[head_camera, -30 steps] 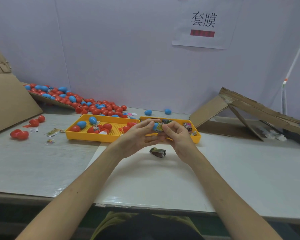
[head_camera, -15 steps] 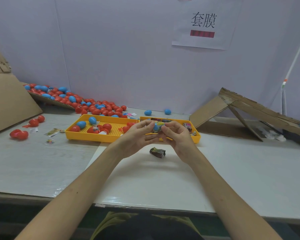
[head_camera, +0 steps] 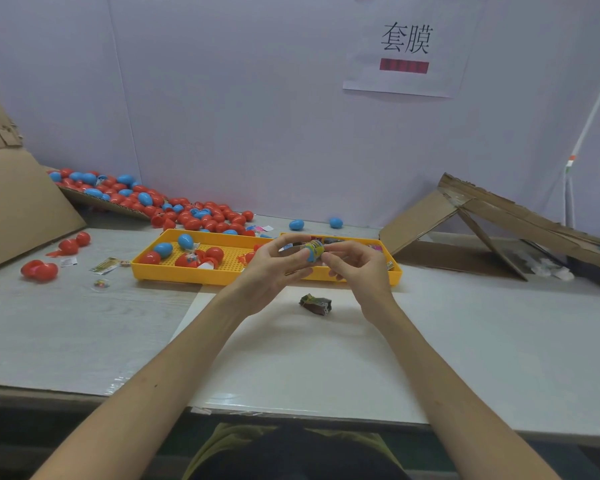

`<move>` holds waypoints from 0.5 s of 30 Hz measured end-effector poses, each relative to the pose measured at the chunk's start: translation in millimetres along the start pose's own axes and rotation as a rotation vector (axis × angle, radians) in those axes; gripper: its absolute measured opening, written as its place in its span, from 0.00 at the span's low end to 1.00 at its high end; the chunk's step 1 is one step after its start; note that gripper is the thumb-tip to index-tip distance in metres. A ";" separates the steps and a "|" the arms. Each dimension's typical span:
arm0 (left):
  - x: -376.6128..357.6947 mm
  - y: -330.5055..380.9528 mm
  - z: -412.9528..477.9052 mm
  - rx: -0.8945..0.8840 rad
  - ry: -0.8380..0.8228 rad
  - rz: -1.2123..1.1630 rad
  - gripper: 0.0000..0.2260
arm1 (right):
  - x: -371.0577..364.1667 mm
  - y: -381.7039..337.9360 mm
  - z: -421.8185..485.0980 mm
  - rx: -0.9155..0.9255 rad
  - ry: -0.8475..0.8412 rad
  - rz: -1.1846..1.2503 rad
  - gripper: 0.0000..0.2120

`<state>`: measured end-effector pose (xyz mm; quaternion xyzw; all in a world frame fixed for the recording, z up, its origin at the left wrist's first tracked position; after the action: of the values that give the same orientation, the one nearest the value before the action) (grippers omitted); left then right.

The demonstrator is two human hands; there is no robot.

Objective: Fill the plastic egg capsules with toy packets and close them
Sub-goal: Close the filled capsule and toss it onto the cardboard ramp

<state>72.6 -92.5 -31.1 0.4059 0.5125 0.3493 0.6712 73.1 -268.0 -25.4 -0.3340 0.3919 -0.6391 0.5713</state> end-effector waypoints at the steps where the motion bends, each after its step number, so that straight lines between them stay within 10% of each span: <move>1: 0.0 0.0 0.4 -0.003 0.011 0.006 0.18 | 0.4 0.3 0.1 -0.009 -0.002 0.003 0.05; 15: -2.9 1.7 -1.8 -0.020 0.050 0.063 0.21 | -0.4 3.1 0.2 -0.135 -0.085 0.064 0.01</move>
<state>70.1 -94.0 -28.7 0.4063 0.5128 0.3852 0.6509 74.8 -267.8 -28.0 -0.3860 0.4202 -0.5778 0.5836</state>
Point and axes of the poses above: each hand's wrist, its own z-axis towards the middle knuckle, its own x-axis out of the back of the hand, y = z × x, the point moved 3 cm from there along z, towards the middle knuckle, and after that the axes turned 9 degrees about y, right-handed, at the moved point
